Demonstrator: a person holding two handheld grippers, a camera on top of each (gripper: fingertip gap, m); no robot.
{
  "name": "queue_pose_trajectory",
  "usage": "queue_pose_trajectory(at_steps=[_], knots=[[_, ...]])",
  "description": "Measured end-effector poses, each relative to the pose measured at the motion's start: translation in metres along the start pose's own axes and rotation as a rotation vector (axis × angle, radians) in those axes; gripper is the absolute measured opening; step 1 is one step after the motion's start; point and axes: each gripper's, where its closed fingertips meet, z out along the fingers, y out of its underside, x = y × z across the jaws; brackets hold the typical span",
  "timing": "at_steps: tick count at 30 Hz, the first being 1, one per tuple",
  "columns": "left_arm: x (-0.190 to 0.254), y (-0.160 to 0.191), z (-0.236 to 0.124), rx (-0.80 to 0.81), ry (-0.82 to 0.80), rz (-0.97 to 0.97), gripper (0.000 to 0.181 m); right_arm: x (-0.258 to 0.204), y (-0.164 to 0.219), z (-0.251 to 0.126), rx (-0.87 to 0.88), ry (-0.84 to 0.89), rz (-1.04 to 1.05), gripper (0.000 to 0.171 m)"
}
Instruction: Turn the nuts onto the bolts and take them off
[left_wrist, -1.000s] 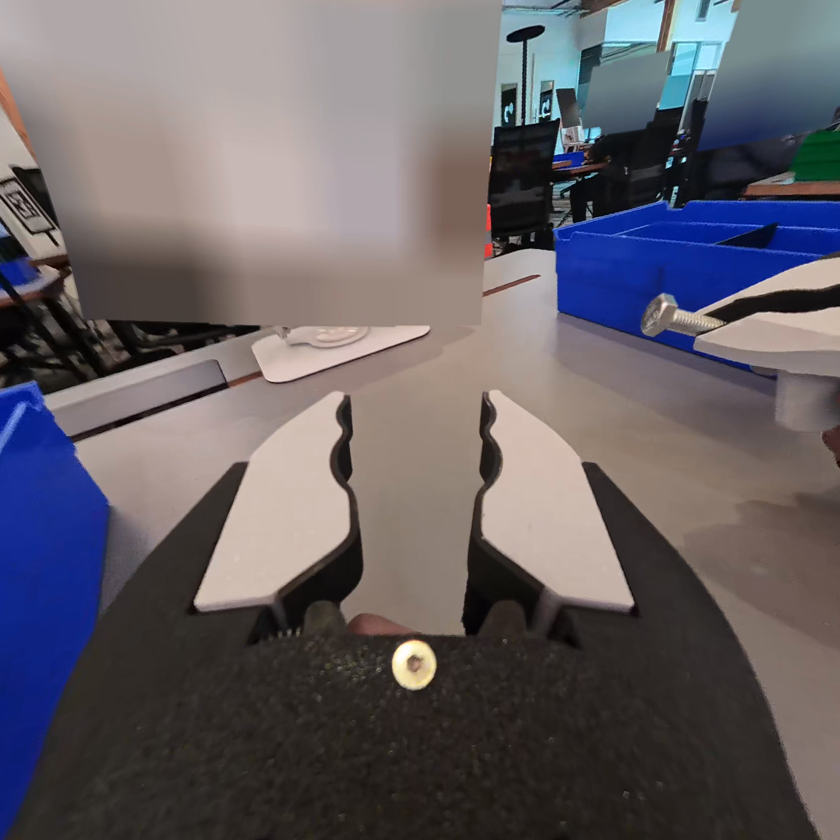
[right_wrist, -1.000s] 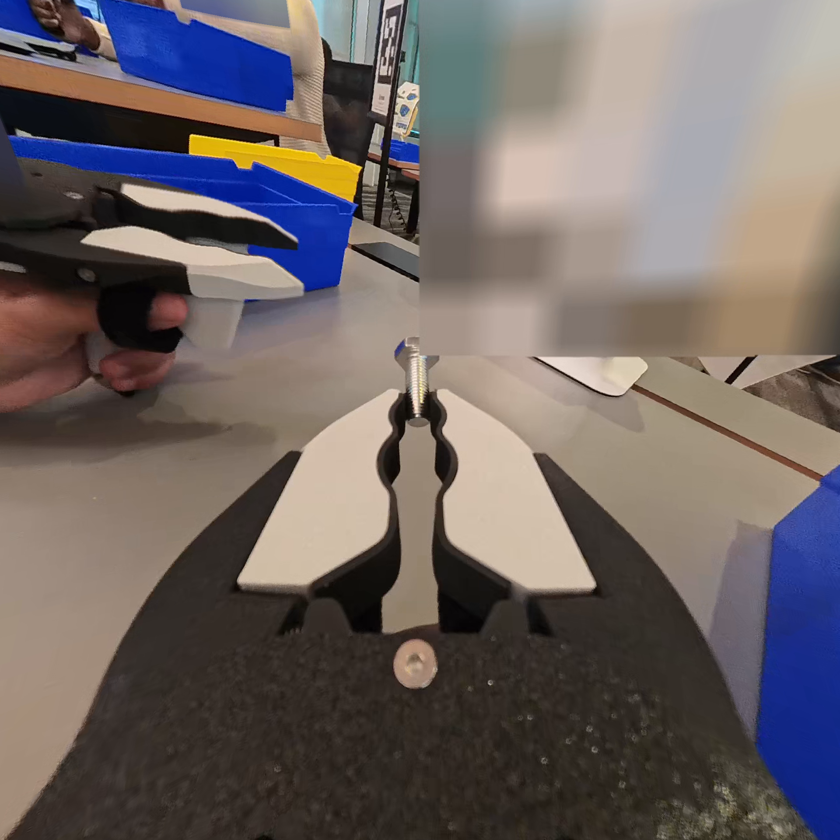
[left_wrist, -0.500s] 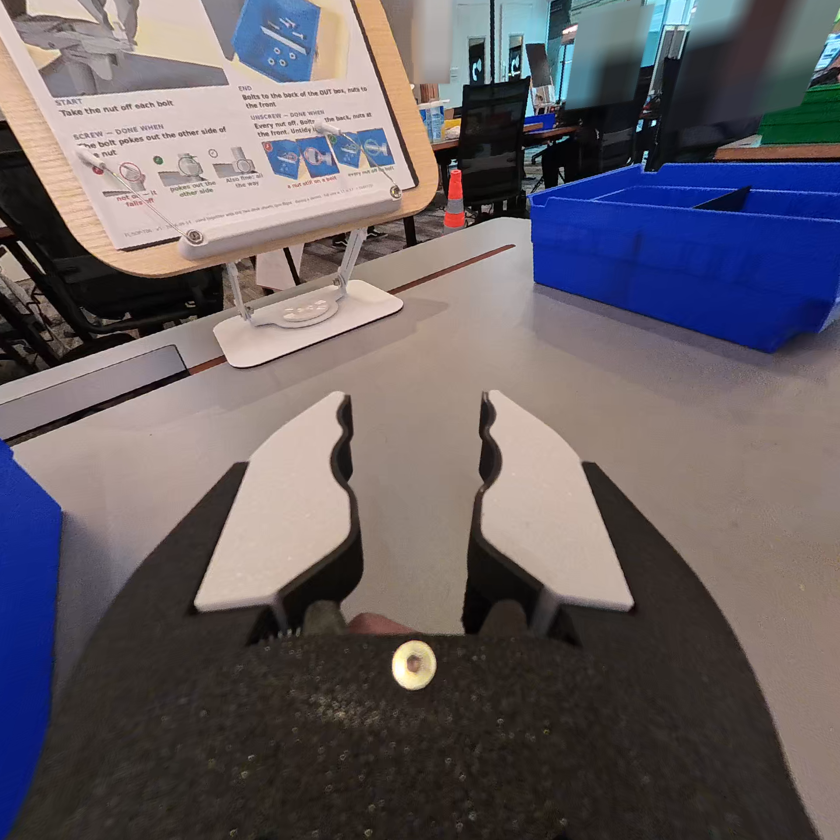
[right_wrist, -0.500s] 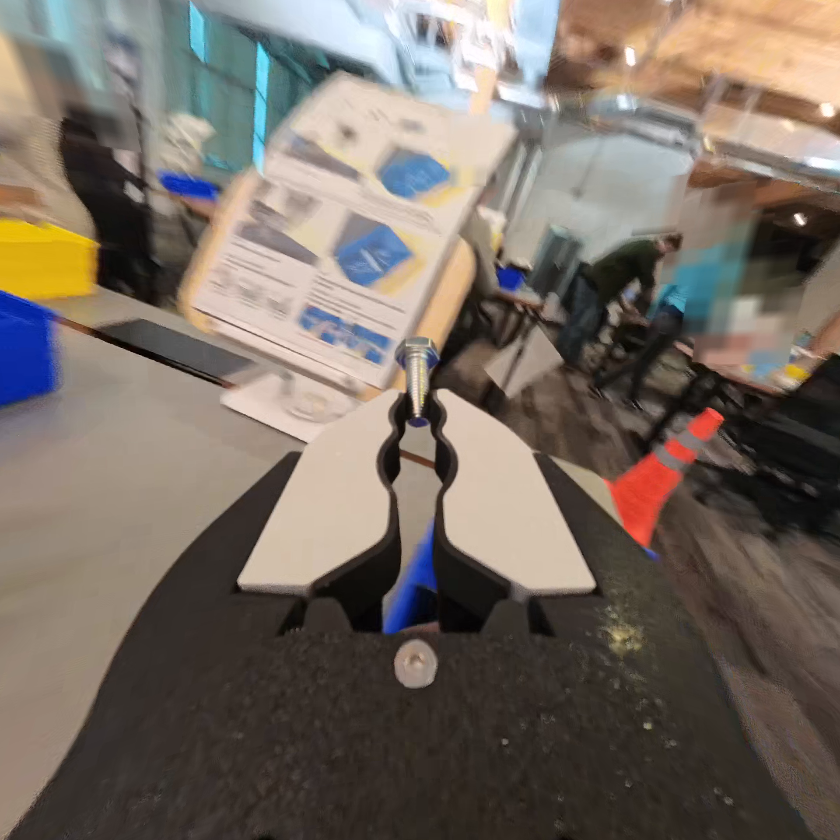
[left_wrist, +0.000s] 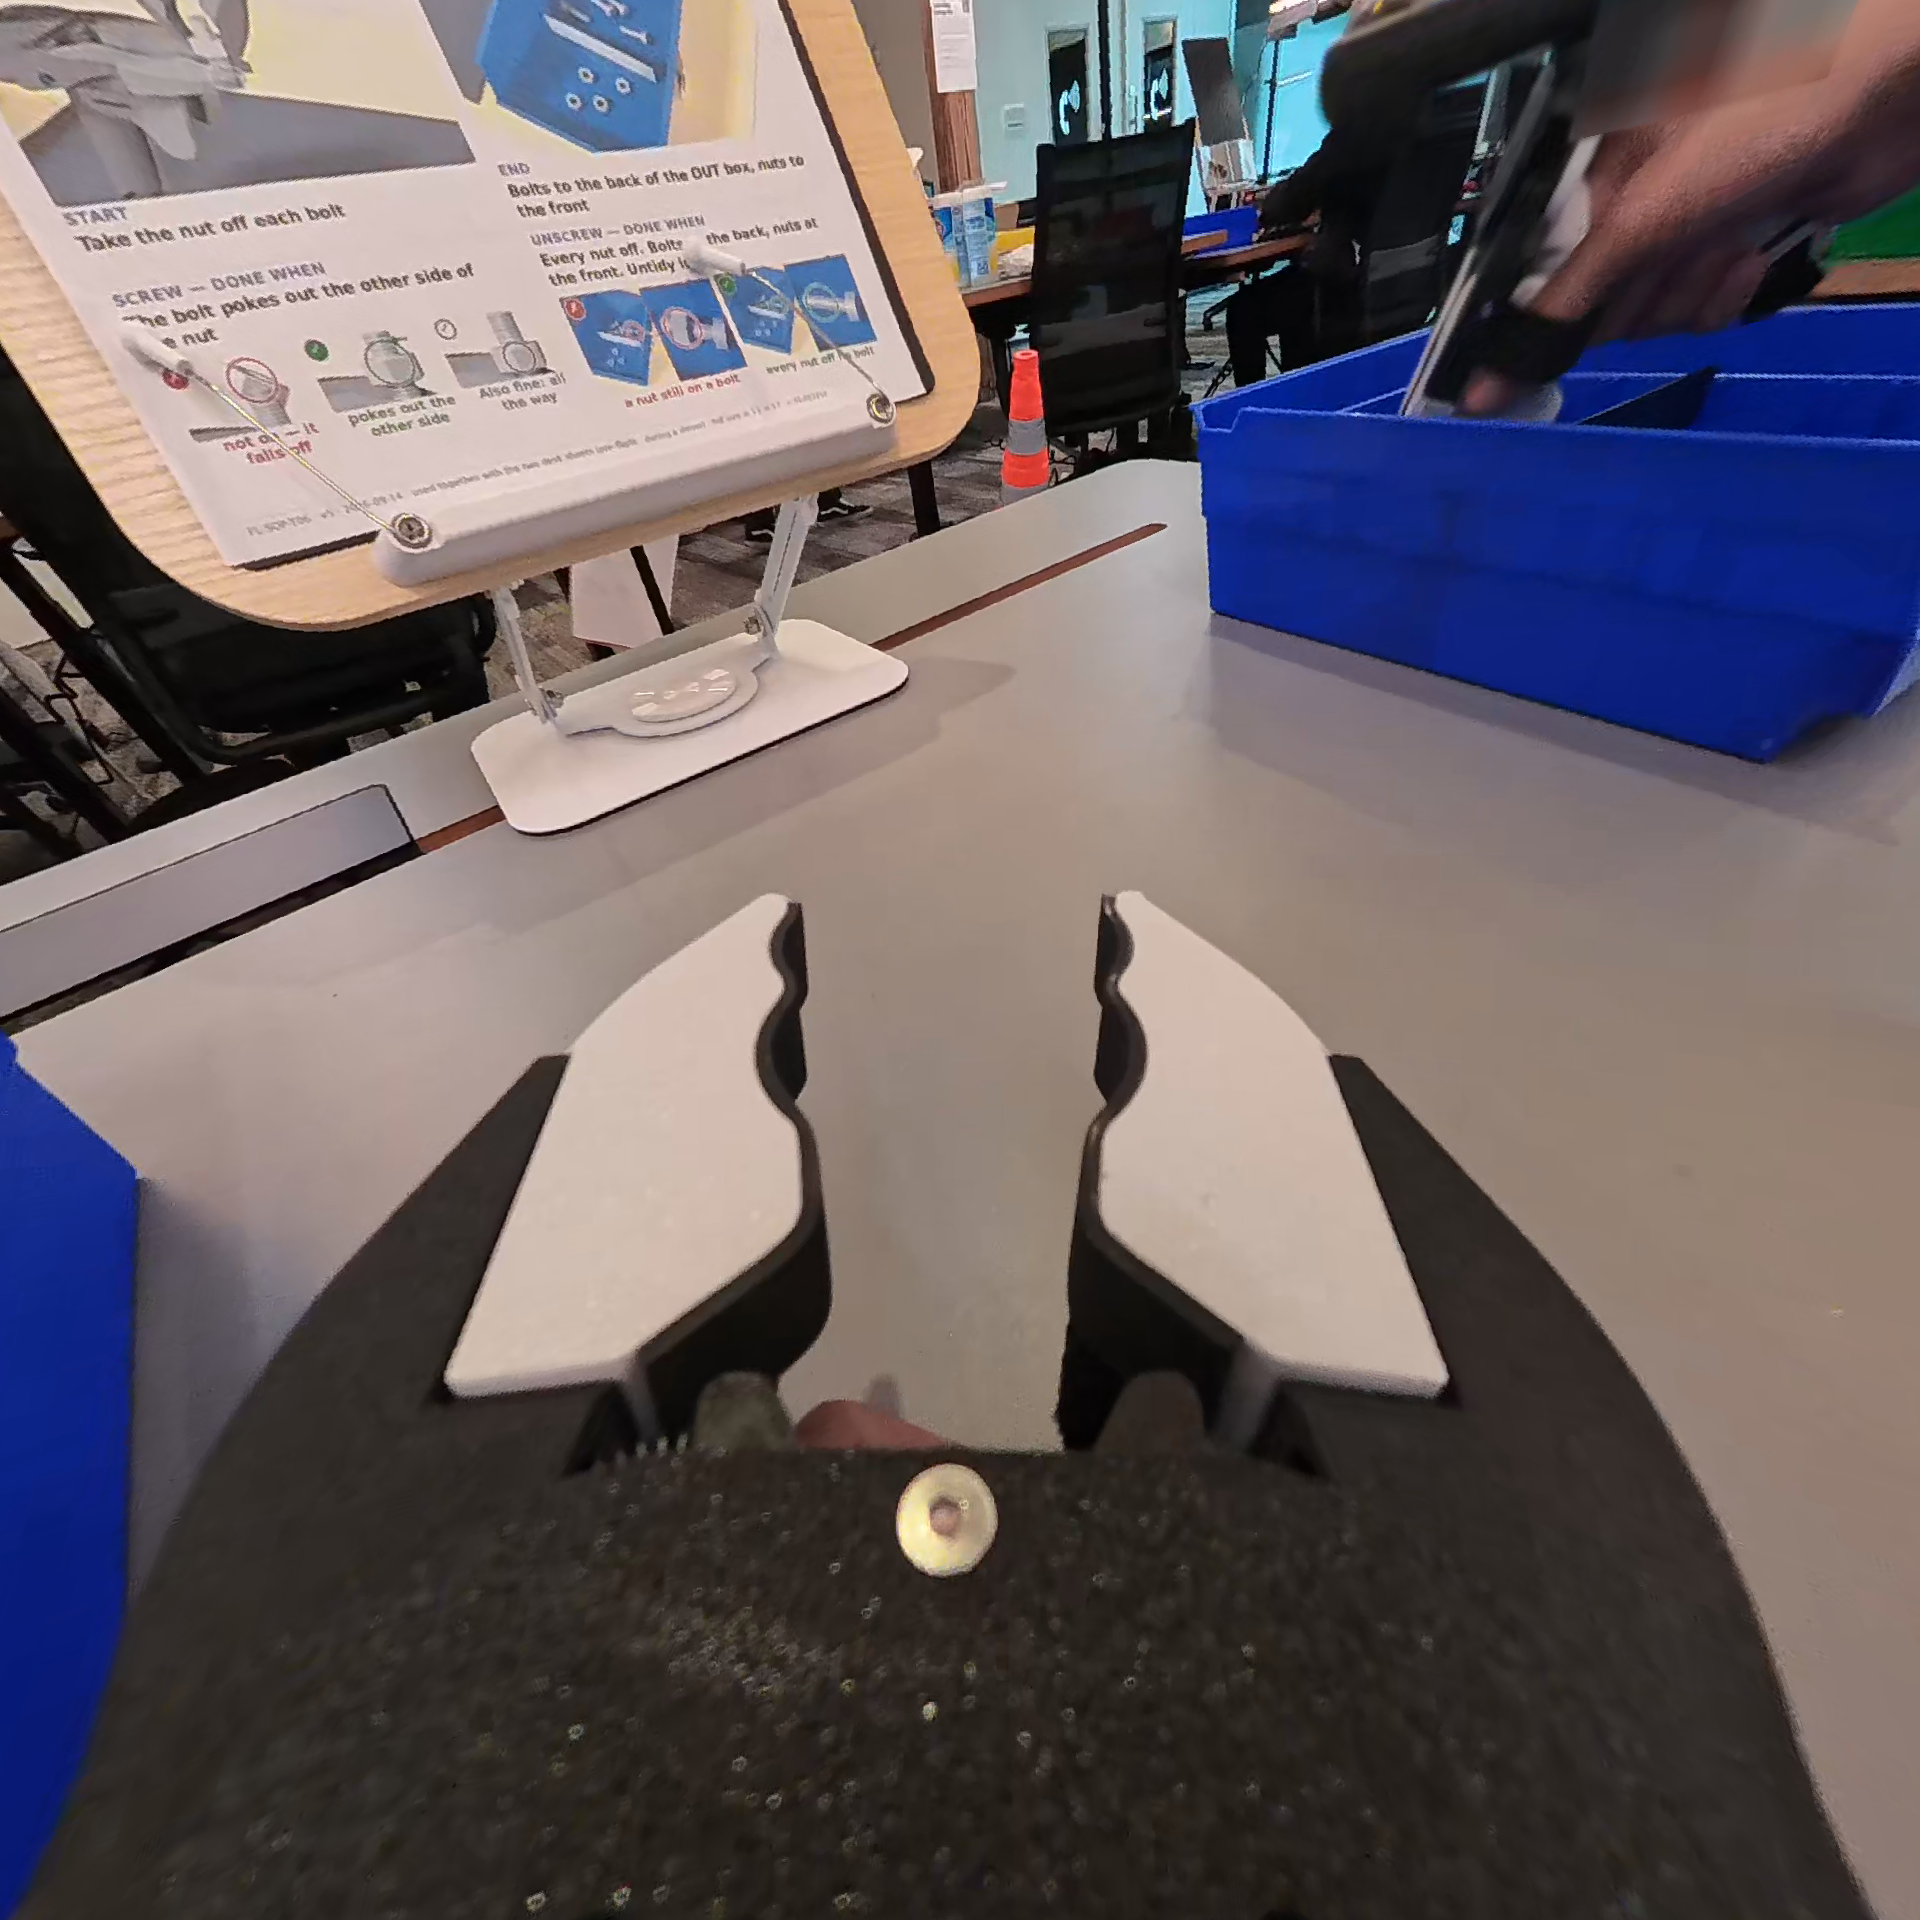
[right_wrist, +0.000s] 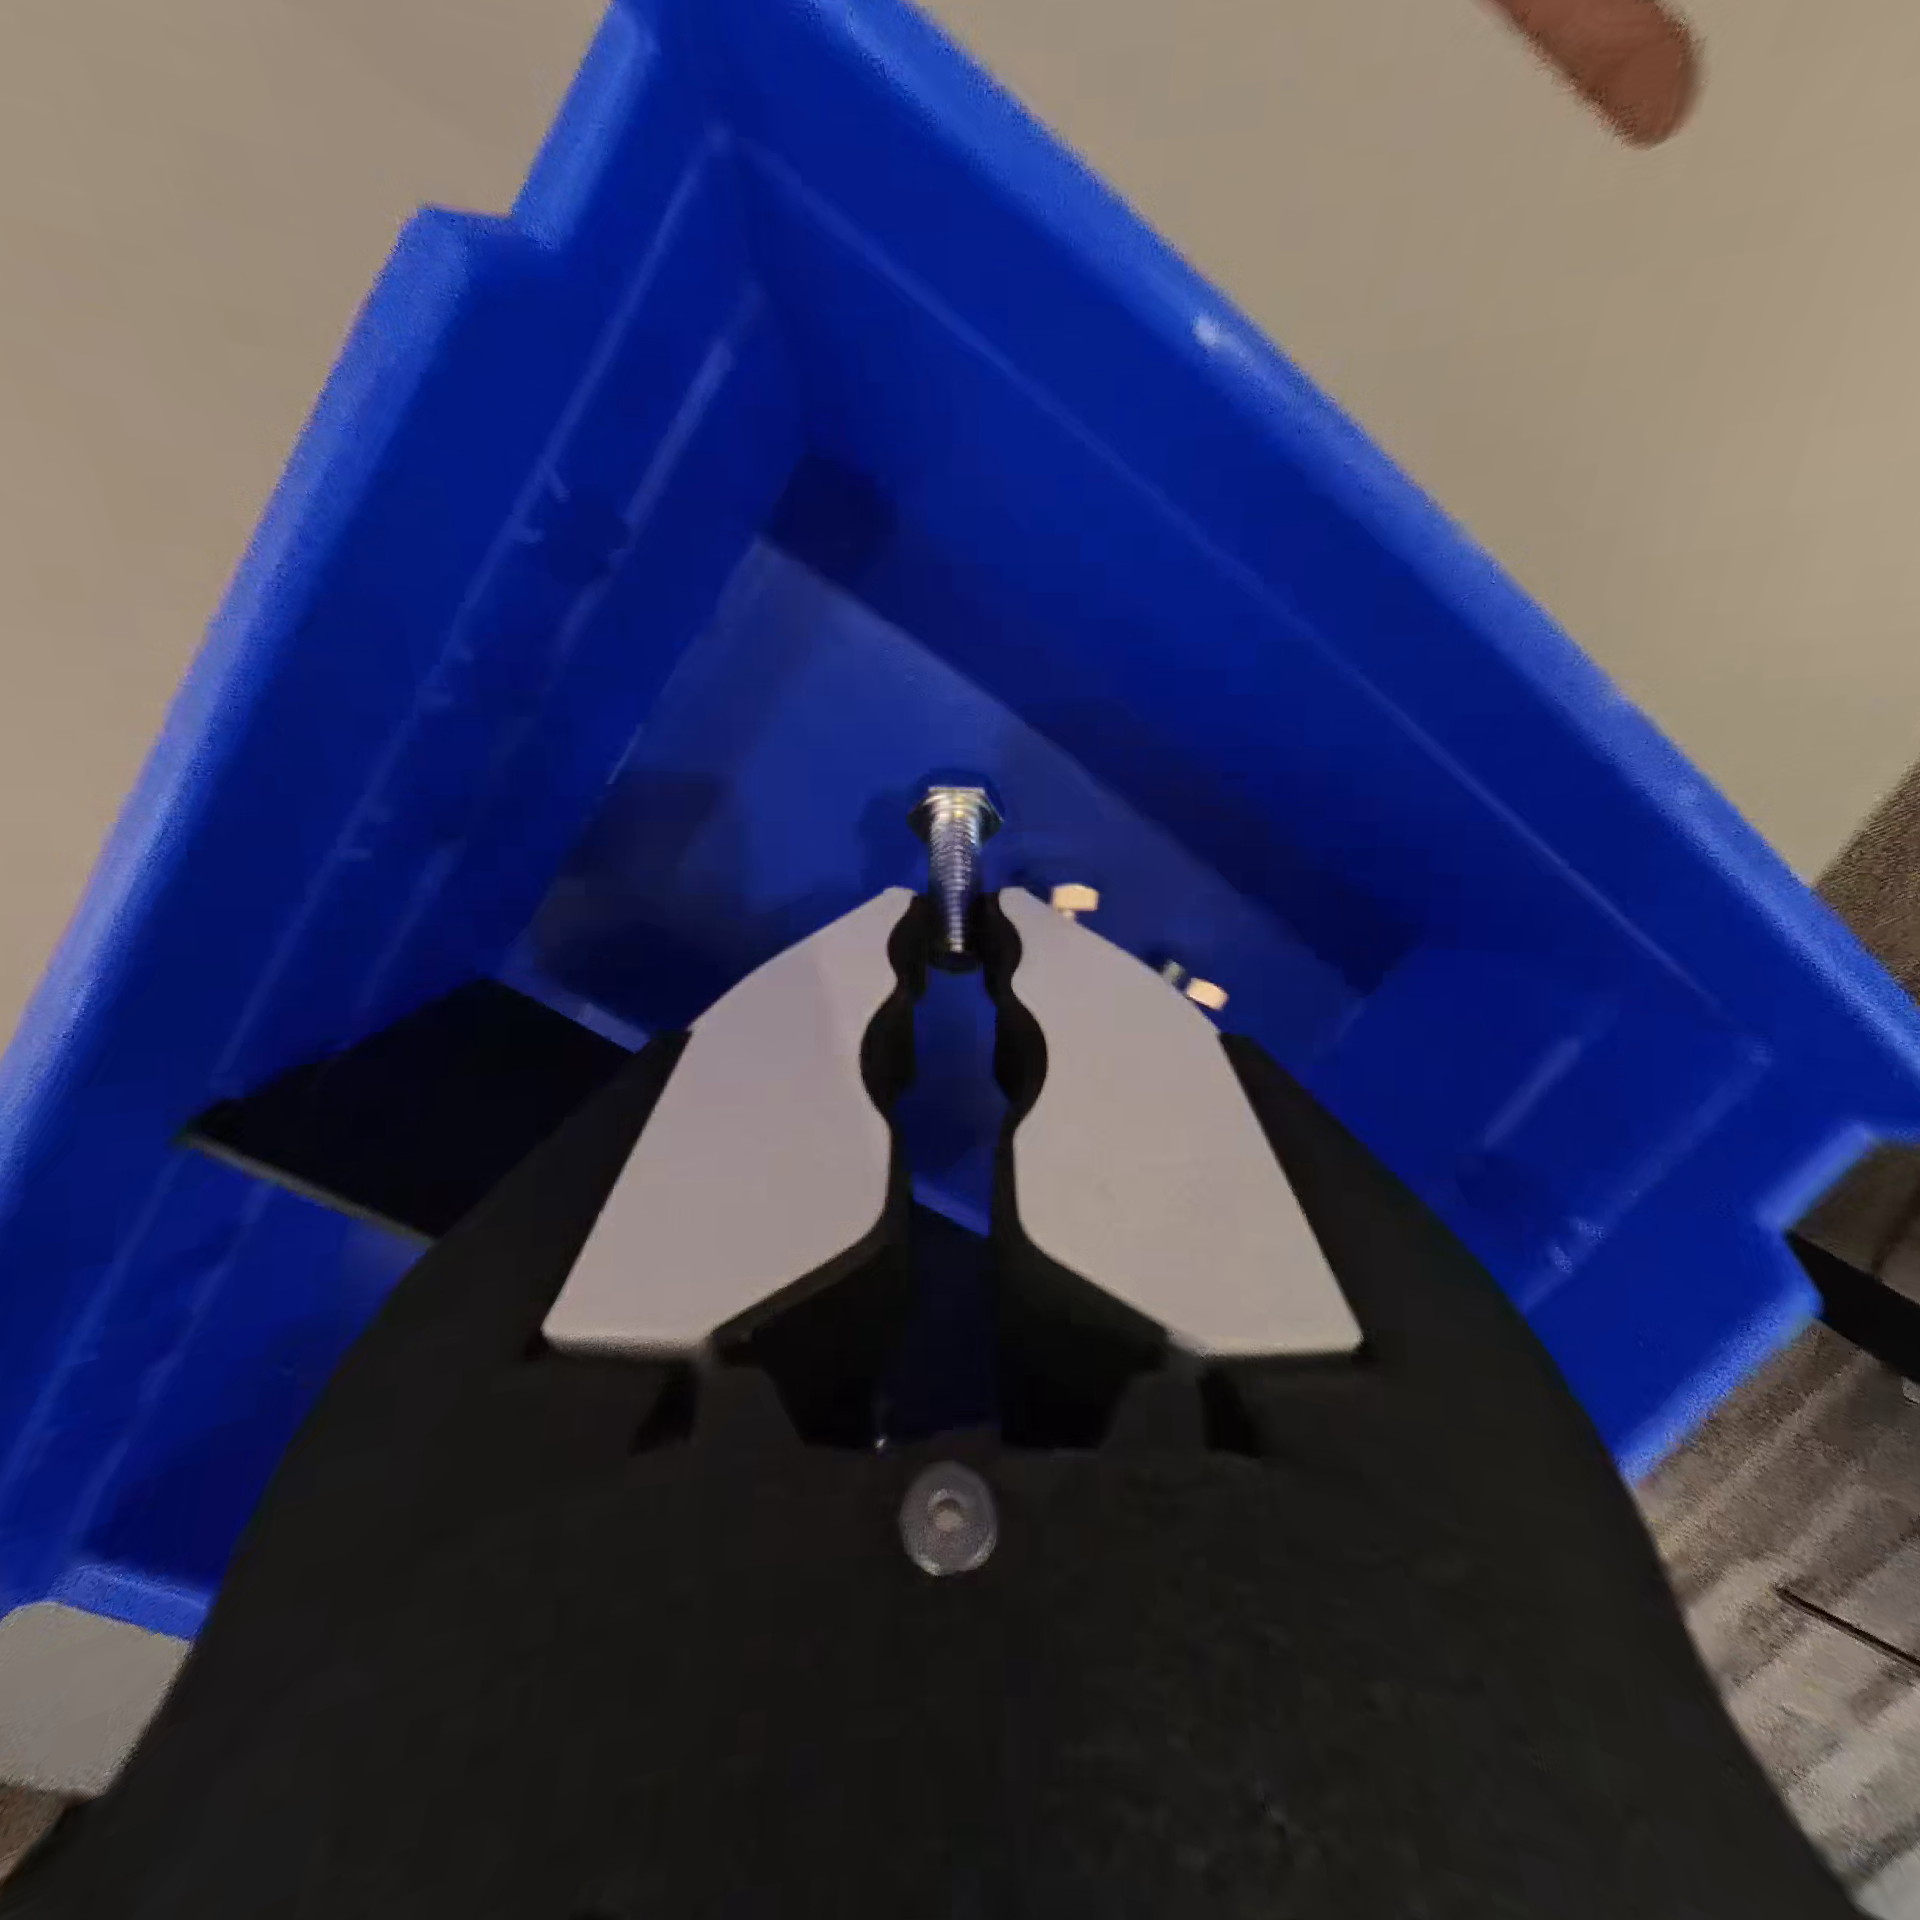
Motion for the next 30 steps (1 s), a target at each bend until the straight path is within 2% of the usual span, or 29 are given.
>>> queue_pose_trajectory(at_steps=[4, 14, 20, 22, 24, 26, 30], knots=[[0.000, 0.001, 0.000, -0.007, -0.003, 0.024, 0.053, -0.007, 0.004, 0.021, -0.114, -0.026, -0.037, 0.011], [0.000, 0.004, 0.001, -0.019, -0.003, 0.039, 0.053, -0.006, 0.012, 0.030, -0.164, -0.059, -0.016, 0.012], [0.001, 0.003, 0.001, -0.016, -0.007, 0.050, 0.053, 0.000, 0.011, 0.030, -0.116, -0.012, -0.017, 0.021], [0.001, 0.003, 0.000, -0.014, -0.005, 0.050, 0.053, 0.001, 0.005, 0.018, -0.072, 0.023, -0.021, 0.030], [0.000, 0.002, 0.000, -0.008, -0.010, 0.048, 0.053, 0.002, -0.009, -0.010, 0.045, 0.121, -0.028, 0.032], [-0.003, 0.001, -0.001, -0.002, -0.021, 0.044, 0.054, -0.012, -0.033, -0.058, 0.270, 0.255, -0.036, 0.033], [-0.012, -0.005, -0.003, 0.035, -0.056, 0.013, 0.053, -0.091, -0.066, -0.154, 0.811, 0.403, -0.045, 0.033]])
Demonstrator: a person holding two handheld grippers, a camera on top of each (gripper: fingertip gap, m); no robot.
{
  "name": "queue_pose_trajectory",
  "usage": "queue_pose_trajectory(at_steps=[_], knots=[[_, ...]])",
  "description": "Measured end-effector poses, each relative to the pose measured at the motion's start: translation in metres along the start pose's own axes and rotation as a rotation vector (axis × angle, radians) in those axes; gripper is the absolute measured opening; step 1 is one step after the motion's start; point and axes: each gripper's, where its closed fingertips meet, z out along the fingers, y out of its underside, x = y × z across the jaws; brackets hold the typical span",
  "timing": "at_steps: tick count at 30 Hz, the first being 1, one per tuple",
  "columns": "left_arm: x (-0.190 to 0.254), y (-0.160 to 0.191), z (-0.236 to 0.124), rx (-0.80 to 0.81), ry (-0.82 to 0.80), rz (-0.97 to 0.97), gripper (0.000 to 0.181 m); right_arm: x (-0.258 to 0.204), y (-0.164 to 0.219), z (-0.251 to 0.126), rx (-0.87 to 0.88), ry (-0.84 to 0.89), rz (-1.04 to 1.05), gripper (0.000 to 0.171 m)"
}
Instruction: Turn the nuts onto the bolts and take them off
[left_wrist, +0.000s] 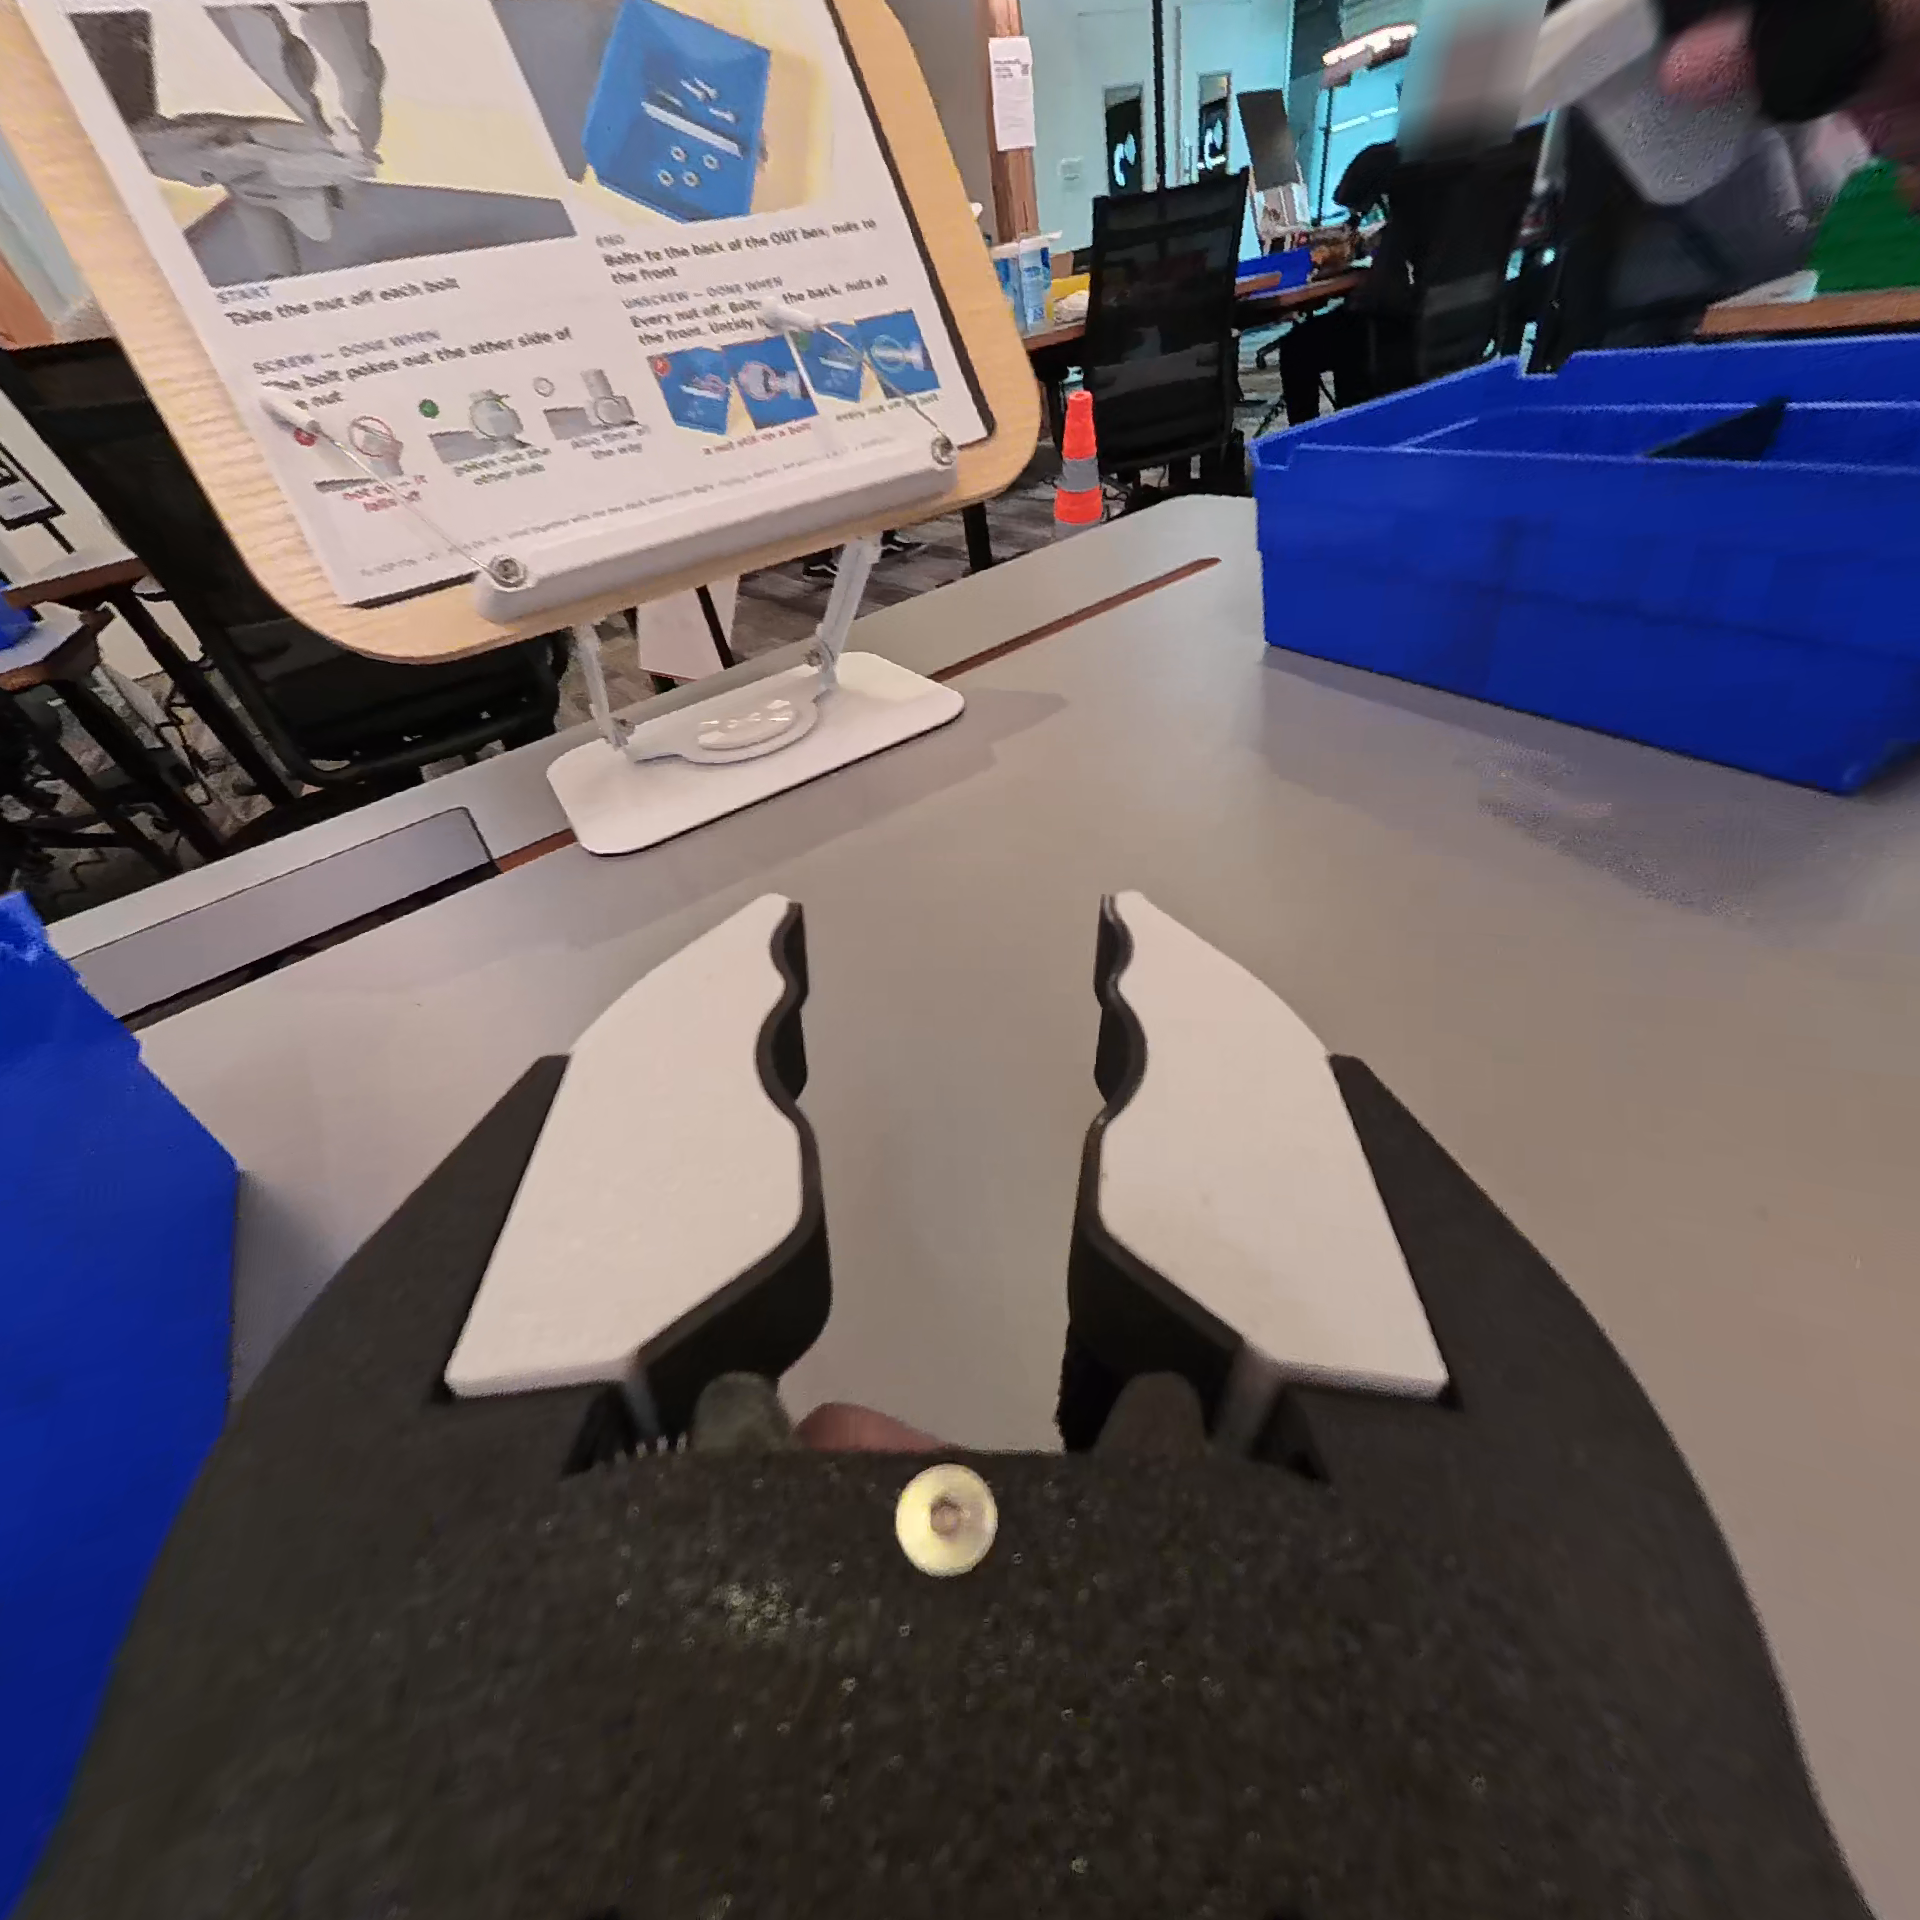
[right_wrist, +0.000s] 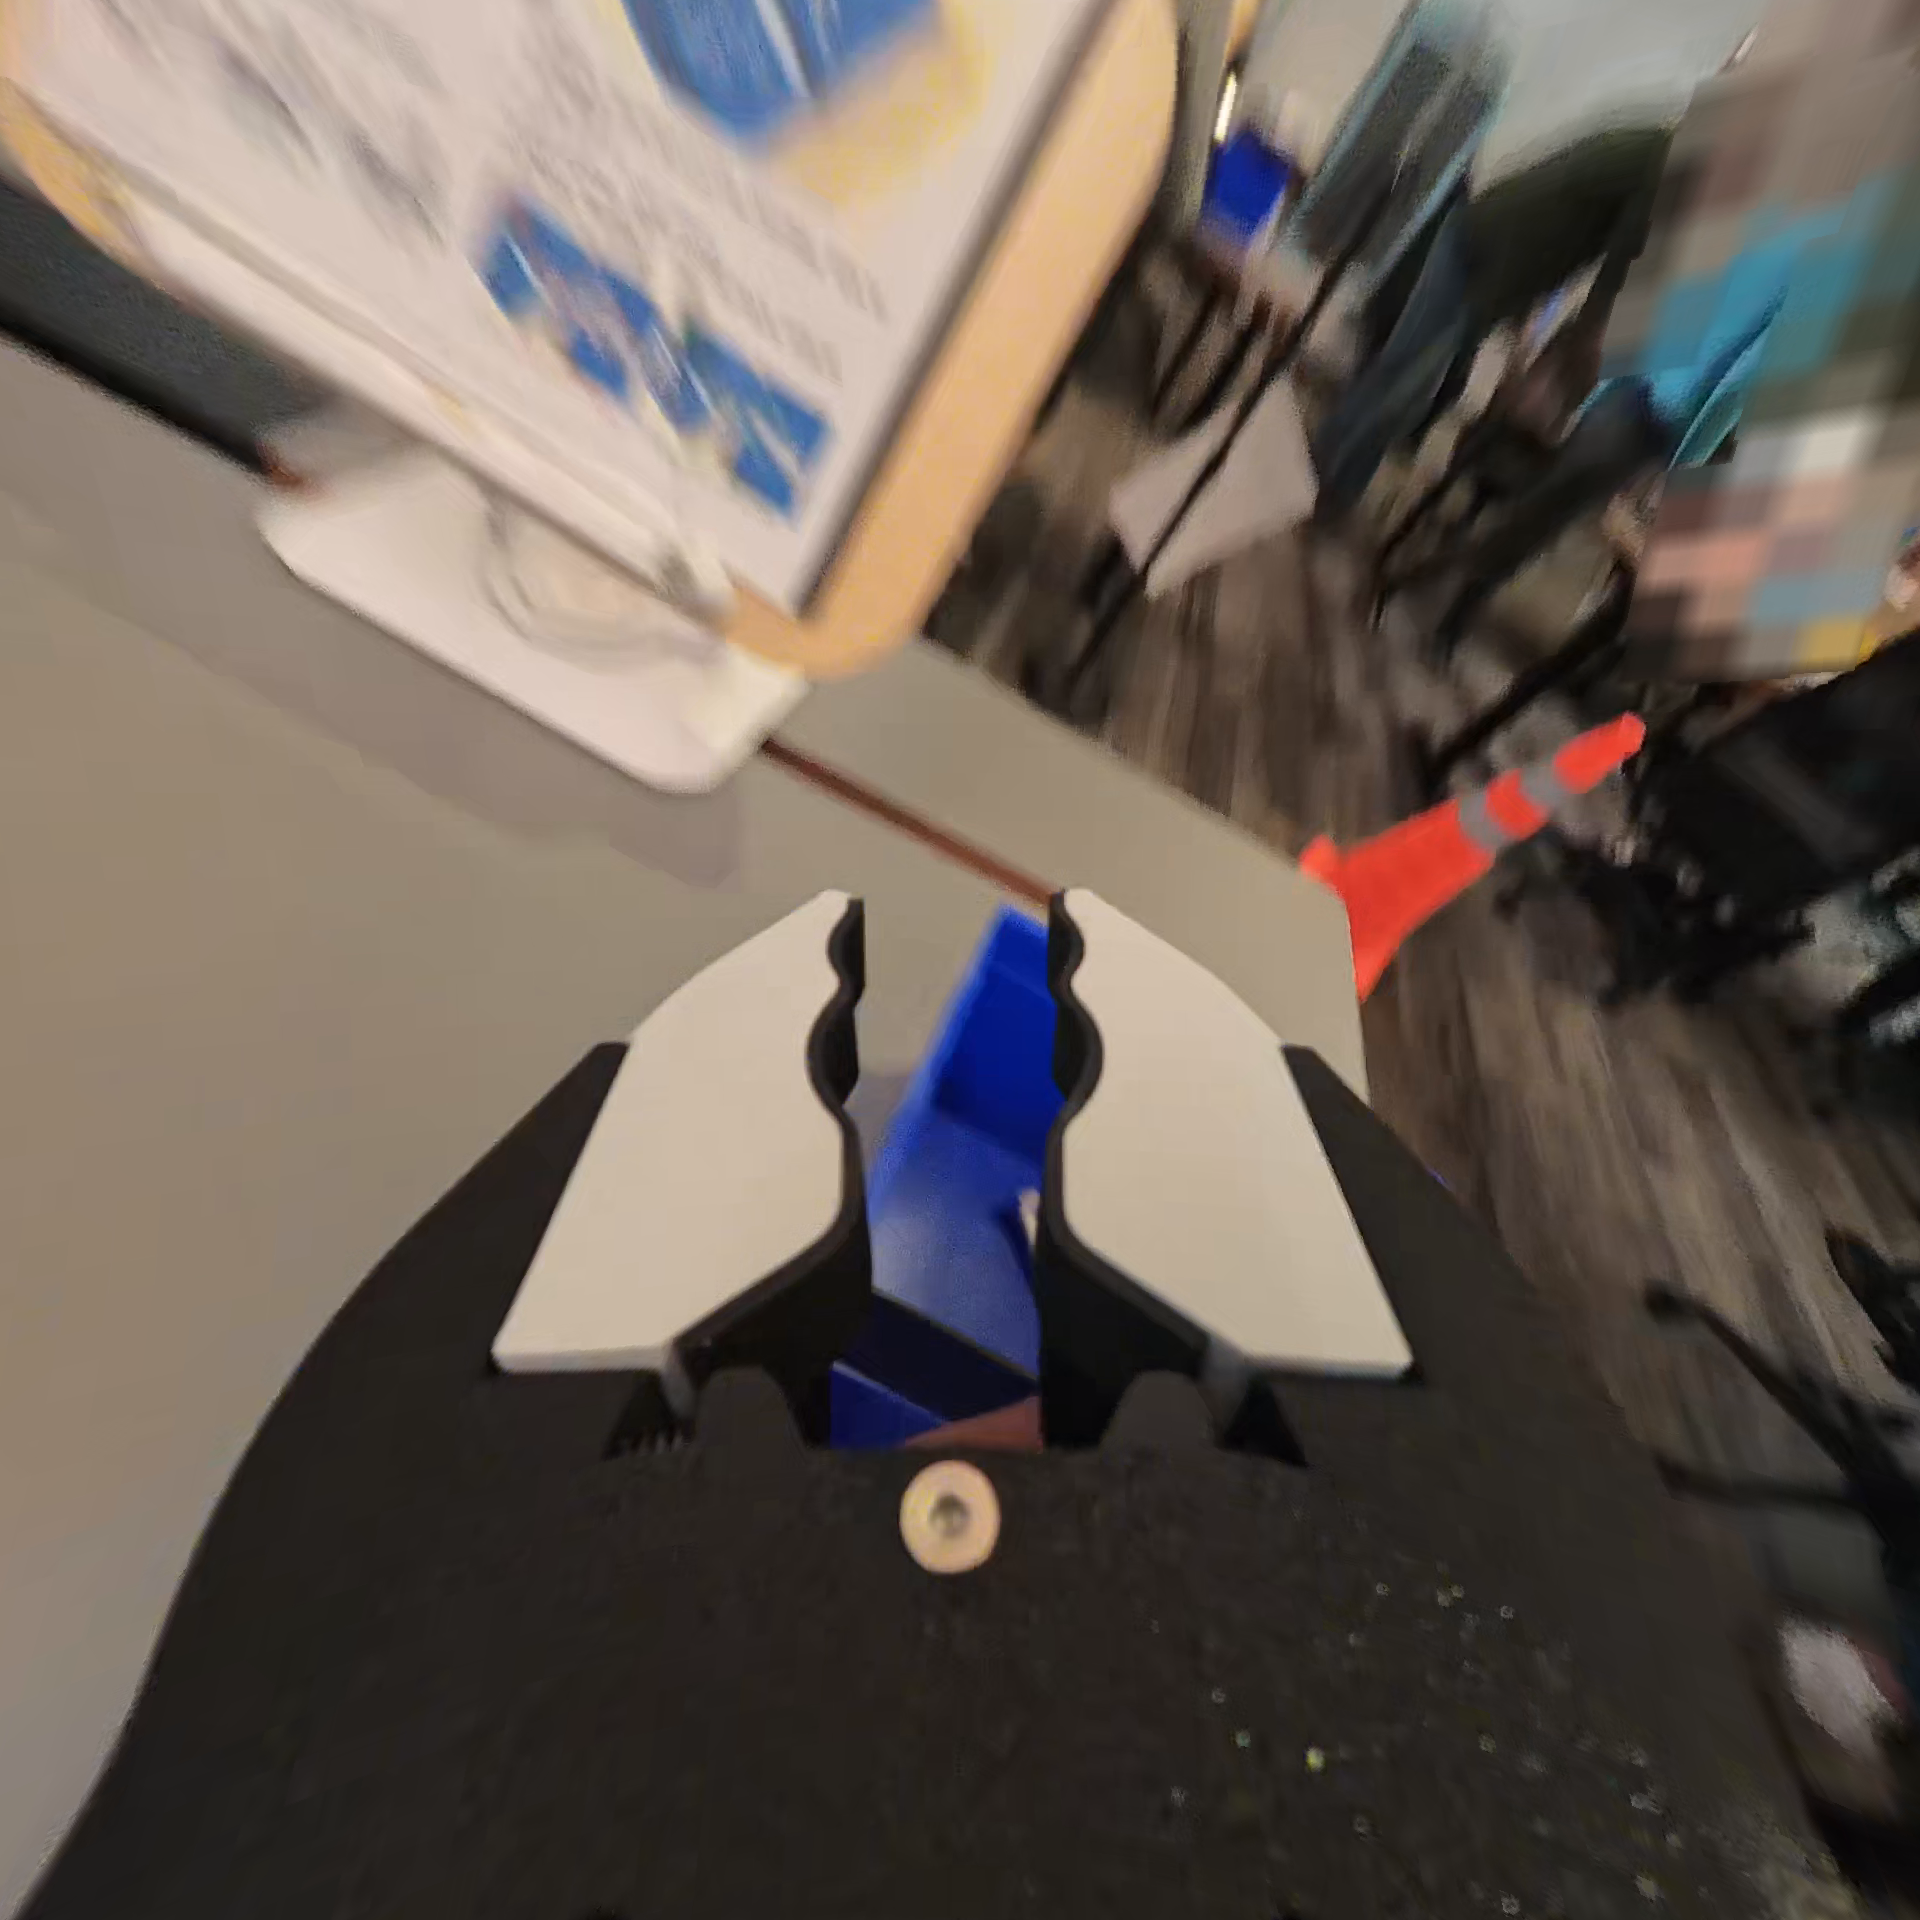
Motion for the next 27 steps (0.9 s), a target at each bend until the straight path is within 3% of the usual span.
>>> queue_pose_trajectory(at_steps=[2, 5, 12, 20, 27], knots=[[-0.007, -0.003, -0.001, 0.020, -0.036, -0.003, 0.052, -0.038, -0.027, -0.027, 0.201, -0.006, 0.039, 0.032], [-0.019, -0.007, -0.005, 0.044, -0.094, -0.002, 0.051, -0.097, -0.036, -0.050, 0.385, -0.048, 0.109, 0.033], [-0.040, 0.002, -0.004, 0.013, -0.146, -0.091, 0.049, -0.171, 0.017, -0.025, 0.330, -0.106, 0.311, 0.040], [-0.044, 0.007, 0.000, -0.016, -0.150, -0.120, 0.050, -0.161, 0.039, -0.022, 0.293, -0.081, 0.281, 0.042], [-0.035, 0.009, 0.002, -0.035, -0.151, -0.049, 0.049, -0.169, 0.034, -0.025, 0.310, -0.089, 0.231, 0.039]])
